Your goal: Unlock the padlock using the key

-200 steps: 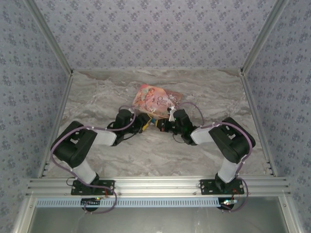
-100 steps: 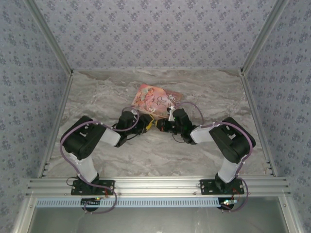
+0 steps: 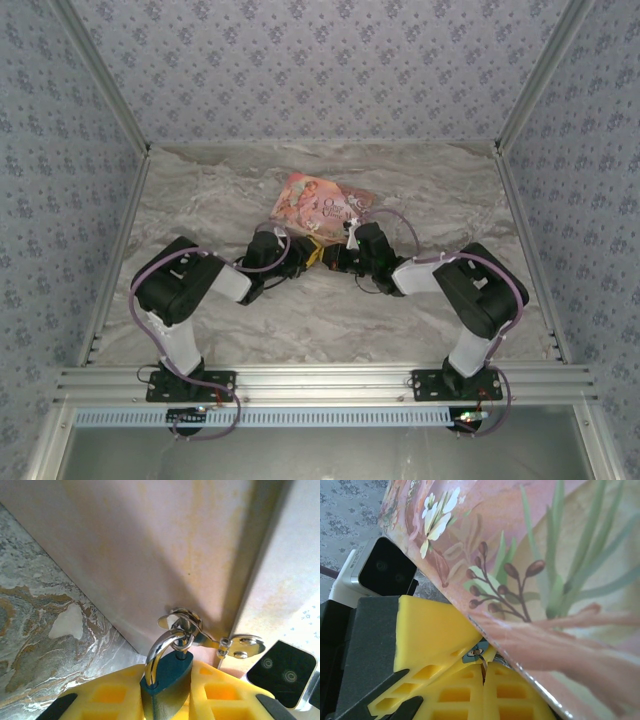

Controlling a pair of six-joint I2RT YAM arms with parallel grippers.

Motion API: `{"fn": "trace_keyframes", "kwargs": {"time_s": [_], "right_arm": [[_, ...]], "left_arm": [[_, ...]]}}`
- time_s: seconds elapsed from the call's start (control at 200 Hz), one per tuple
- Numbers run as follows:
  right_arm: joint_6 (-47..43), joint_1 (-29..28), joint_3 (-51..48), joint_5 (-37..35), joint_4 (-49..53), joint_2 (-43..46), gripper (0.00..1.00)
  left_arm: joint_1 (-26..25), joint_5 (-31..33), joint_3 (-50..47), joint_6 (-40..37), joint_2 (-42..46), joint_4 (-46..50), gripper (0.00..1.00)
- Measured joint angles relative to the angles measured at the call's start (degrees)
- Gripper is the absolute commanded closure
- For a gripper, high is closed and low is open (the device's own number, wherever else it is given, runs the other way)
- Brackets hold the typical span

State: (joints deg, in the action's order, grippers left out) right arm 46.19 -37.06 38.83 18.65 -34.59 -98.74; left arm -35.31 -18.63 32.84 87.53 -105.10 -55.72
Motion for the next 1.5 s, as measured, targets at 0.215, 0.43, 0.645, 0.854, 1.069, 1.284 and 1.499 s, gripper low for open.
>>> {"fn": "trace_keyframes", "kwargs": {"time_s": [0.215,0.43,0.645,0.854,1.069,1.284,1.499], "right_arm": [[0.5,0.0,0.0,0.2,0.2,0.0,0.98],[0.6,0.0,0.0,0.2,0.2,0.1,0.98],[0.6,0.0,0.0,0.3,0.3,0.2,0.98],[0.8,0.0,0.1,0.3,0.7,0.2,0.94],[-1.0,0.0,-0.1,0.6,0.7,2.3,0.63],[-12.3,-0.3,-0.4,-2.6,7.6,11.8,0.44],[-31.0,-6.0,-0.4,-12.0,15.6,20.3,0.36]], "left_arm": [[-0.1,0.0,0.1,-0.7,0.1,0.2,0.71],[-0.1,0.5,0.1,-1.1,0.5,1.1,0.69],[-0.1,1.1,0.1,-1.9,1.2,2.0,0.80],[-0.1,1.4,0.0,-2.5,1.5,2.8,0.97],[0.0,1.8,0.1,-3.7,3.5,5.8,1.00],[0.0,1.9,1.4,-4.1,5.4,11.6,1.00],[0.6,0.9,3.3,-3.2,7.8,18.8,1.00]]}}
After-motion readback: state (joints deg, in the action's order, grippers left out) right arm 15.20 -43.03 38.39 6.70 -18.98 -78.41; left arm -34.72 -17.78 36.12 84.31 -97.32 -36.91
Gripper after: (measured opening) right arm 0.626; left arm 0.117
